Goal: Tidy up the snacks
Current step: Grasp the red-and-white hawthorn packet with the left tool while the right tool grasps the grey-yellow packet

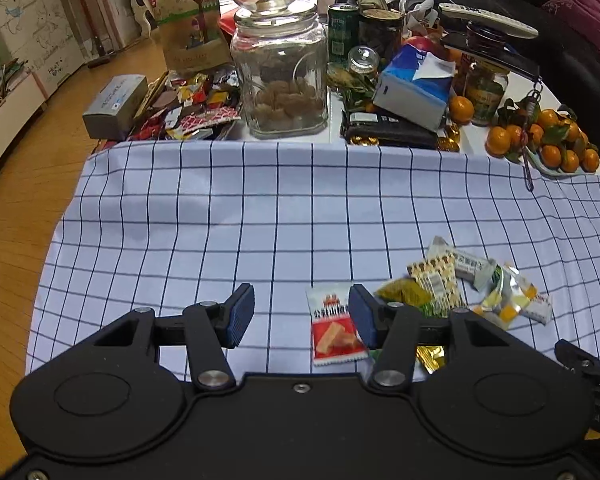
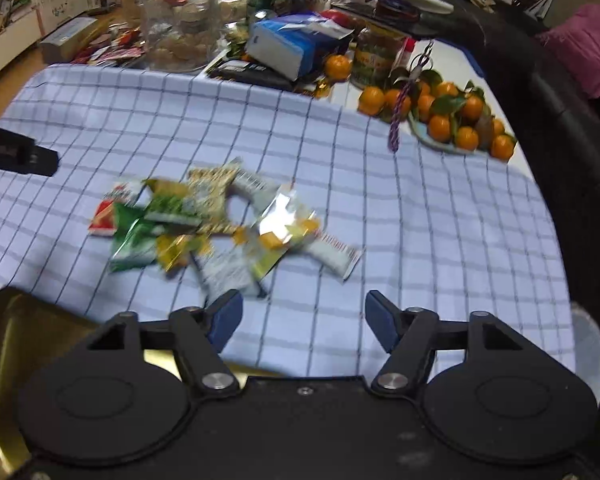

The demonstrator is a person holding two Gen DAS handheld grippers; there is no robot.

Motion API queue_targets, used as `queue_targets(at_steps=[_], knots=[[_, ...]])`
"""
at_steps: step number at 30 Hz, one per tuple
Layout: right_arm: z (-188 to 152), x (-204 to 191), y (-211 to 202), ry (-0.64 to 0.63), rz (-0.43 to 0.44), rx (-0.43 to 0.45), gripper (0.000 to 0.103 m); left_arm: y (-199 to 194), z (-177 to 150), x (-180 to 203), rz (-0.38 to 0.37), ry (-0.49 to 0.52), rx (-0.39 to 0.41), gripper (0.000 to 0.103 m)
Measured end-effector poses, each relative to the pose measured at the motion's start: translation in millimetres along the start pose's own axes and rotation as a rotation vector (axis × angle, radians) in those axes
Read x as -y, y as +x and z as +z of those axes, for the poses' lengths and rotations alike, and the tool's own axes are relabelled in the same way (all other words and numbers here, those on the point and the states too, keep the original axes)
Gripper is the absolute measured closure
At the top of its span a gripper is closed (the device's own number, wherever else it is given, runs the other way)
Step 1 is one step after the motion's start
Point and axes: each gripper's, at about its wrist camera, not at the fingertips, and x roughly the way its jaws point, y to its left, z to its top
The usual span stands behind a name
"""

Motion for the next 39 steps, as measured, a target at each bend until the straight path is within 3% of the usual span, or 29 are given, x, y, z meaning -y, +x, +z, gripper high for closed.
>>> queue_targets(at_steps=[4, 8, 13, 16, 21, 25, 31, 37, 39], knots=[[33.5, 10.4, 19.8, 0.017, -0.036, -0.003, 0.025, 22.0, 16.0, -2.6, 0.004, -0.015, -0.015, 0.045], [59.7, 19.4, 46.5, 0.039, -0.020, -0.058, 0.024, 47.7, 15.5, -7.9, -0.015, -0.046, -0.100, 0.045], [65.7, 32.5, 68.6, 0.093, 0.036, -0.056, 0.025, 66.3, 13.6, -6.6, -0.021, -0.024, -0.175, 0.045], [68.3, 40.2, 80.8, 0.150, 0.082, -0.117, 0.027, 70.3, 13.3, -4.5, -0.040, -0.010, -0.178, 0.045], [72.5, 46.5, 98.0, 0.267, 0.192, -0.231, 0.030, 82.0, 12.5, -1.9, -0.086, -0.009, -0.248, 0.046], [70.1, 36.2, 107.5, 0.272, 0.257, -0.294, 0.039, 87.2, 11.7, -0.2, -0.118, -0.012, -0.279, 0.048], [63.3, 11.3, 124.5, 0.246, 0.222, -0.361, 0.039, 92.9, 8.4, -6.2, -0.123, -0.025, -0.309, 0.048], [67.1, -3.1, 129.0, 0.255, 0.205, -0.328, 0.044, 99.7, 1.7, -18.6, -0.124, -0.069, -0.335, 0.048], [70.6, -5.0, 131.2, 0.263, 0.196, -0.318, 0.052, 102.9, -0.5, -20.1, -0.130, -0.083, -0.351, 0.048]])
